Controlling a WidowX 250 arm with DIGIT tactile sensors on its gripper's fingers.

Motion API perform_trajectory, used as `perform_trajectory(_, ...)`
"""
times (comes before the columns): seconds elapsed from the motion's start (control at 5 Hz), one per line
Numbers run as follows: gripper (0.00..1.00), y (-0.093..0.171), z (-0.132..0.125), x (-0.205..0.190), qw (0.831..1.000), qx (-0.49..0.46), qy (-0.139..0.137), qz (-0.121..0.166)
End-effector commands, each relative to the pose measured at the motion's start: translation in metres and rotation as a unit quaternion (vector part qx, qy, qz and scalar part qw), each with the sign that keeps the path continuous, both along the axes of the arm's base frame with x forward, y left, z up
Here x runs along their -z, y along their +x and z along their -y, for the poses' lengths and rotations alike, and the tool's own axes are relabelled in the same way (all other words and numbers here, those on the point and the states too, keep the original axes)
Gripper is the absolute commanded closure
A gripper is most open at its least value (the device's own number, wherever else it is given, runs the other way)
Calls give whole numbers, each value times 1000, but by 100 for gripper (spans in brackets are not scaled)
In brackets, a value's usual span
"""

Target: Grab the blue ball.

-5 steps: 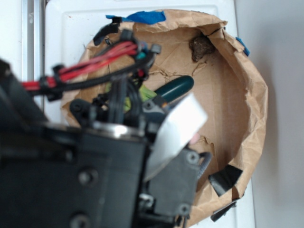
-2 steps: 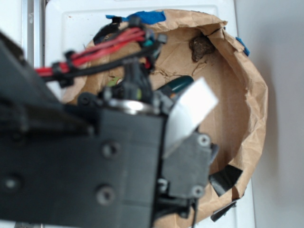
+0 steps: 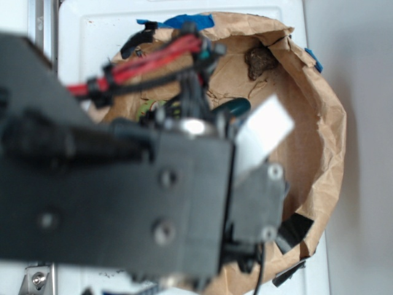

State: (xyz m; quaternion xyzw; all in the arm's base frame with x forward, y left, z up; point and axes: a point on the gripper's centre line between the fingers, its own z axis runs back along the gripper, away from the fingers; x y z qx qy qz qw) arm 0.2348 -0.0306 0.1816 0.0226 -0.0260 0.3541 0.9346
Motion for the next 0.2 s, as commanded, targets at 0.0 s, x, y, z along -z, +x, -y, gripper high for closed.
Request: perform_trajectory(0.0, 100, 3, -24, -8, 999, -31, 7, 36)
